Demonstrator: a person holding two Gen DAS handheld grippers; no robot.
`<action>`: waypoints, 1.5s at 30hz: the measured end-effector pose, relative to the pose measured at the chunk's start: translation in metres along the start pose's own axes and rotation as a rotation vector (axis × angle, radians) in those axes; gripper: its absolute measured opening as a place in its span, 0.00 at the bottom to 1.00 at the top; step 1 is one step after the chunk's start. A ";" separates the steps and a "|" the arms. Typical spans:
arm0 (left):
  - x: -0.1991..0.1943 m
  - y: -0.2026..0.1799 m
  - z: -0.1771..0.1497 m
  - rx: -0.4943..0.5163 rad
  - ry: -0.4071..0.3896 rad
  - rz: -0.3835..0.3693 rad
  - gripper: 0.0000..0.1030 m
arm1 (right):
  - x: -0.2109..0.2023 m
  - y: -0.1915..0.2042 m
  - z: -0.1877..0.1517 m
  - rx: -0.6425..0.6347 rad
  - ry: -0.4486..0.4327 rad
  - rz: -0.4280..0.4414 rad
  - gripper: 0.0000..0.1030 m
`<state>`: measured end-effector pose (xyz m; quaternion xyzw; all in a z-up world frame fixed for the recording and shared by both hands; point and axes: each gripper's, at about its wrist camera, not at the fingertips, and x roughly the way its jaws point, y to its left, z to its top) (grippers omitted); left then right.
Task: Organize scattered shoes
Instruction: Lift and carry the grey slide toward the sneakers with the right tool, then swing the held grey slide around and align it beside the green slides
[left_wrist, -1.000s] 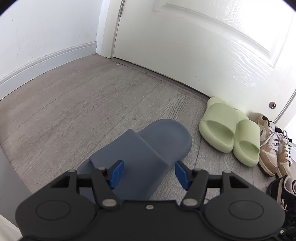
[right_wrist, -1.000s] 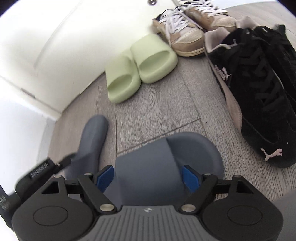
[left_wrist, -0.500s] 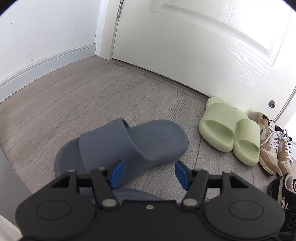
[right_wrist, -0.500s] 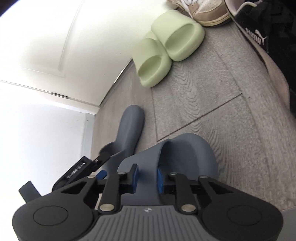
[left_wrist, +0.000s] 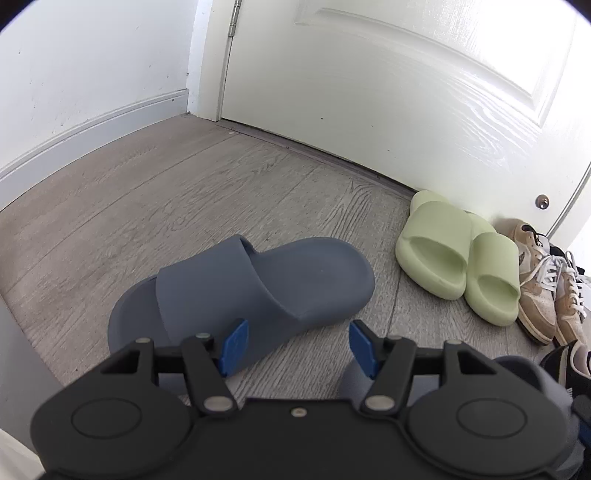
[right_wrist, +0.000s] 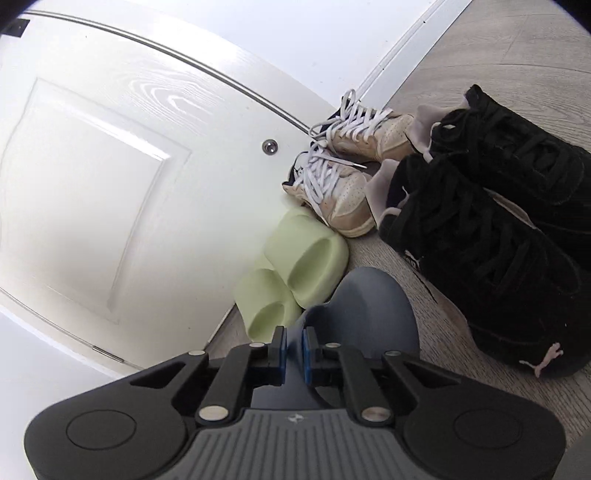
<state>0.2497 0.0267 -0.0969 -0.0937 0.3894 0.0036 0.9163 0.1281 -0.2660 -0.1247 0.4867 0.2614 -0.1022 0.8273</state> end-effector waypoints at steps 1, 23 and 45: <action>0.000 -0.001 0.000 0.005 -0.001 0.003 0.60 | 0.004 0.005 -0.005 -0.033 0.046 -0.019 0.12; 0.001 0.003 0.001 -0.015 0.007 -0.010 0.60 | 0.065 0.010 -0.018 -0.053 0.469 -0.033 0.77; 0.001 -0.004 -0.002 0.029 -0.001 0.000 0.60 | 0.001 -0.047 -0.019 0.343 -0.056 -0.157 0.26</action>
